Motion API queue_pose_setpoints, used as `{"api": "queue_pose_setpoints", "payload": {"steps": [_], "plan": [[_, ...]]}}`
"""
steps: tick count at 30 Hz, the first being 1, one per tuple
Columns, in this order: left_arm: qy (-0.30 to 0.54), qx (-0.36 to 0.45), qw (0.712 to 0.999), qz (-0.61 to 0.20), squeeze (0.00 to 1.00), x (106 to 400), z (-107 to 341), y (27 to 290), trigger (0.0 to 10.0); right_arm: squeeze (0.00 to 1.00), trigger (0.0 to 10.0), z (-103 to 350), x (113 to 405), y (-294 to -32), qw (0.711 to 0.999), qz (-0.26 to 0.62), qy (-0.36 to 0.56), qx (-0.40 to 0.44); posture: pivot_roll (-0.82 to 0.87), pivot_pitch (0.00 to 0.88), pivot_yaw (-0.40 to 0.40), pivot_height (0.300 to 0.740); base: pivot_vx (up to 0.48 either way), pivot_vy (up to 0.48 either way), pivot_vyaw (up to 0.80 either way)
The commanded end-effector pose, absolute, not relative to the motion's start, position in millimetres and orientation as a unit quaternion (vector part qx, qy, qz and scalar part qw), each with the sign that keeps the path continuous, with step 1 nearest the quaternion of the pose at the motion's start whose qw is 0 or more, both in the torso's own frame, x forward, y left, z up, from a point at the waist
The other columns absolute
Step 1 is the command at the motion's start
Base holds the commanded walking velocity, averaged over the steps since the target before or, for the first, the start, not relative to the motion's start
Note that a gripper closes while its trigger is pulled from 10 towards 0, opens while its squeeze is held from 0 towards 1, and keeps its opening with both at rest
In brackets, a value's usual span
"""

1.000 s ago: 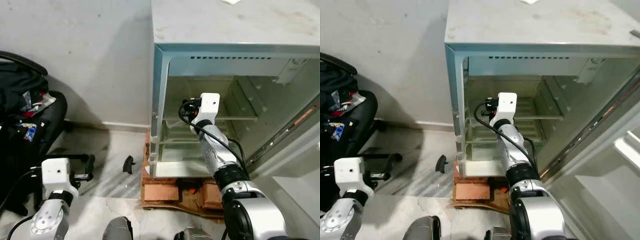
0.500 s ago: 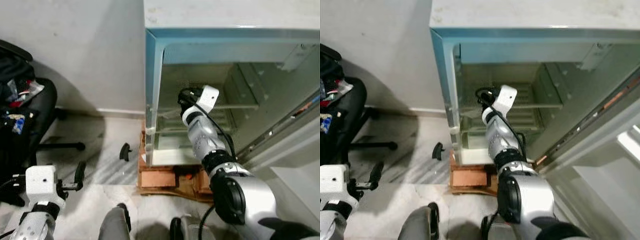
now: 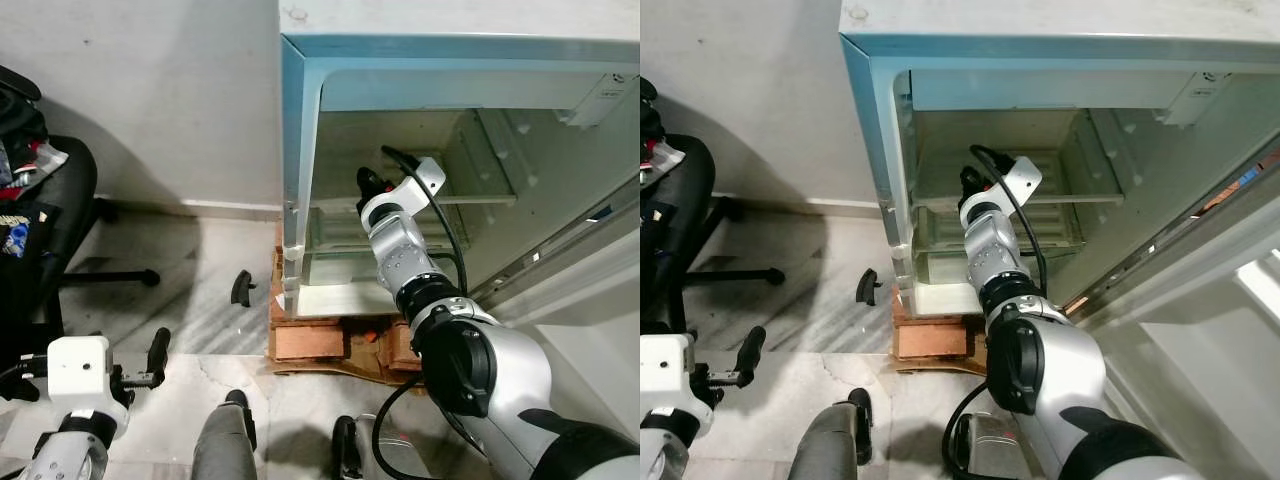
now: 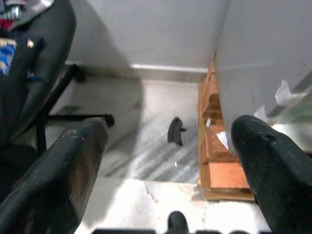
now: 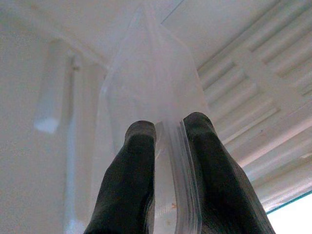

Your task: Restocking fridge

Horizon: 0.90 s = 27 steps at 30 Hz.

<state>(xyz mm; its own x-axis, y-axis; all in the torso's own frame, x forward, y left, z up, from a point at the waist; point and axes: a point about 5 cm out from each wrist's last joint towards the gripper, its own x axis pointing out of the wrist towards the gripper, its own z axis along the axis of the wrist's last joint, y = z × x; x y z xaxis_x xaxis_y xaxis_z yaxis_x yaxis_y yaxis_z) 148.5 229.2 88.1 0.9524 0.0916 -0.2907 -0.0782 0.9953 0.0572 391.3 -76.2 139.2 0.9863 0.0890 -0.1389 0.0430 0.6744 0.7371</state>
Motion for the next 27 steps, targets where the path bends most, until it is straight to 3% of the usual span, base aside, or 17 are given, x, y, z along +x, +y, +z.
{"api": "queue_pose_setpoints", "payload": {"steps": [1, 2, 3, 4, 5, 13, 21, 27], "plan": [[0.158, 0.023, 0.986, 0.052, 0.00, 141.8, 88.0, 230.6, 10.0, 0.00, 10.0, 122.9, 382.9, -58.1, 0.892, 0.022, 0.140, 0.429, 0.29, 0.325, -0.062, 0.740, 0.000, 0.000, 0.00], [0.159, 0.023, 0.986, 0.052, 0.00, 140.5, 88.1, 230.2, 10.0, 0.00, 10.0, 123.4, 383.3, -58.7, 0.890, 0.021, 0.139, 0.433, 0.29, 0.327, -0.064, 0.740, 0.000, 0.000, 0.00], [0.160, 0.023, 0.985, 0.054, 0.00, 138.2, 88.3, 229.7, 10.0, 0.73, 10.0, 124.2, 384.2, -60.4, 0.885, 0.020, 0.139, 0.443, 0.30, 0.329, -0.069, 0.740, 0.000, 0.000, 0.00], [0.160, 0.023, 0.985, 0.054, 0.00, 138.2, 88.3, 229.7, 10.0, 0.73, 10.0, 124.2, 384.2, -60.4, 0.885, 0.020, 0.139, 0.443, 0.30, 0.329, -0.069, 0.740, 0.000, 0.000, 0.00], [0.162, 0.023, 0.985, 0.054, 0.00, 137.2, 88.4, 229.6, 10.0, 1.00, 10.0, 124.8, 384.7, -61.2, 0.884, 0.021, 0.139, 0.446, 0.30, 0.329, -0.069, 0.740, 0.000, 0.000, 0.00], [0.164, 0.025, 0.985, 0.056, 0.00, 136.2, 88.7, 229.8, 10.0, 1.00, 10.0, 133.7, 389.5, -65.4, 0.885, 0.019, 0.124, 0.448, 0.31, 0.332, -0.080, 0.740, 0.000, 0.000, 0.00], [0.160, 0.024, 0.985, 0.056, 0.00, 141.7, 85.2, 227.3, 10.0, 1.00, 10.0, 163.2, 404.0, -87.7, 0.858, 0.010, 0.061, 0.509, 0.30, 0.303, -0.091, 0.740, 0.000, 0.000, 0.00], [0.150, 0.023, 0.987, 0.055, 0.00, 152.1, 83.8, 226.1, 10.0, 1.00, 10.0, 171.1, 407.4, -94.5, 0.868, 0.017, 0.048, 0.493, 0.29, 0.274, -0.097, 0.740, 0.000, 0.000, 0.00]]}}
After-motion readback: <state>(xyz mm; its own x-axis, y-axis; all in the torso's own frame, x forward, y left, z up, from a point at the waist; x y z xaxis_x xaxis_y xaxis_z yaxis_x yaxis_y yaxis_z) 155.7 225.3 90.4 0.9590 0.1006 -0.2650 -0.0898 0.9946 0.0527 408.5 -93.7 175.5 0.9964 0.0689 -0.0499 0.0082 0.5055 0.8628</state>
